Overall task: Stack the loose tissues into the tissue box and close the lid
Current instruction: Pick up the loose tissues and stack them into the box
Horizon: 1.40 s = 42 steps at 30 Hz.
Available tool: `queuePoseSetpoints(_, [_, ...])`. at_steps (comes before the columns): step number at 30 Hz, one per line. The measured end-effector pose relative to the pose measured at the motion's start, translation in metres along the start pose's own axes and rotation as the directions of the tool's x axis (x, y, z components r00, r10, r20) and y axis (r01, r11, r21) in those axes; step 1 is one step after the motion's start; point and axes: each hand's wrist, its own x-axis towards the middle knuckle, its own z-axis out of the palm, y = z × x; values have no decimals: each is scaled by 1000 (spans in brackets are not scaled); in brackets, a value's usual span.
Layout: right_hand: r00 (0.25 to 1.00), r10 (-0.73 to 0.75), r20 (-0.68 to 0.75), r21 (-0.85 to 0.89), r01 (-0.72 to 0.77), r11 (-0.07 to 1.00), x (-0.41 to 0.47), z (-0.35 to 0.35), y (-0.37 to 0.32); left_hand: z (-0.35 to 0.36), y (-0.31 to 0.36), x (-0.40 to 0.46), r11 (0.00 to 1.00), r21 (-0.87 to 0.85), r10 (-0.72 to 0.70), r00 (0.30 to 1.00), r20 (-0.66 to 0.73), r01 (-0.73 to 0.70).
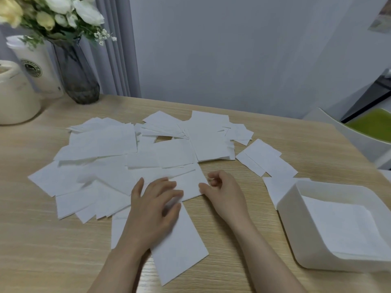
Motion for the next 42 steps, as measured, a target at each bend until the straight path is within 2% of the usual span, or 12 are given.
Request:
queuePoseSetpoints(3, [992, -73, -107, -272, 42, 961, -9, -9, 8, 1, 2, 1, 1000, 5, 21, 1000, 10, -21])
queuePoseSetpoints(5, [991, -18, -135, -405, -39, 913, -13, -18, 14, 2, 2, 1, 1000, -1, 19, 1000, 18, -19])
queuePoseSetpoints(8, [987, 103, -124, -508, -152, 848, -14, -29, 24, 3, 2, 0, 1000, 5, 6, 1000, 27, -6])
queuePoseSetpoints(12, [982, 157, -105, -608, -188, 771, -13, -32, 34, 5, 9, 6, 999, 6, 41, 999, 34, -41])
queuePoseSetpoints(17, [967, 218, -133, -635, -252, 730, -8, -29, 34, 14, 31, 22, 993, -92, 79, 994, 79, -71])
queuePoseSetpoints(24, [936, 311, -162, -568, -346, 746, 4, -26, 33, 30, 41, 41, 991, -132, 50, 971, 236, -19])
queuePoseSetpoints(31, [960, 223, -169, -575, -280, 769, -2, -22, 40, 38, 26, 36, 963, -266, 3, 984, 179, 46])
queuePoseSetpoints(36, [929, 324, -180, -616, -364, 698, 13, -28, 25, 37, 29, 37, 958, -278, -22, 982, 188, 75])
queuePoseSetpoints(42, [896, 419, -147, -627, -412, 662, 24, -32, 29, 34, 29, 38, 949, -303, -26, 981, 194, 85])
